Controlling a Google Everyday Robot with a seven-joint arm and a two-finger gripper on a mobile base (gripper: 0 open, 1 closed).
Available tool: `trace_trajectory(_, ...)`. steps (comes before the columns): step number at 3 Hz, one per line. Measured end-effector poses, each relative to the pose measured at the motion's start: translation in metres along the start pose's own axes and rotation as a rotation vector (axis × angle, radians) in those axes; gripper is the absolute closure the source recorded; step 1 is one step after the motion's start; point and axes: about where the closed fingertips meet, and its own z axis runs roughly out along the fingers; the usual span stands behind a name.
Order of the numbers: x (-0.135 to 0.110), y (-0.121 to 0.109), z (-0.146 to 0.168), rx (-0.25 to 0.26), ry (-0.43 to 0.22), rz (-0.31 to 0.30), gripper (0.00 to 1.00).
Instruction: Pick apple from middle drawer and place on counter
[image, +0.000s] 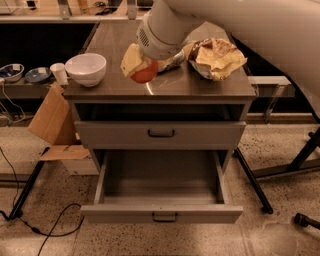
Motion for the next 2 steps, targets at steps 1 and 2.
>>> trace_trajectory(1, -0.027, 0.001, 0.016, 0.015, 0.001, 0.013, 1.00)
trace_trajectory(2, -0.046, -0.016, 0.035, 0.076, 0.013, 0.090, 1.00)
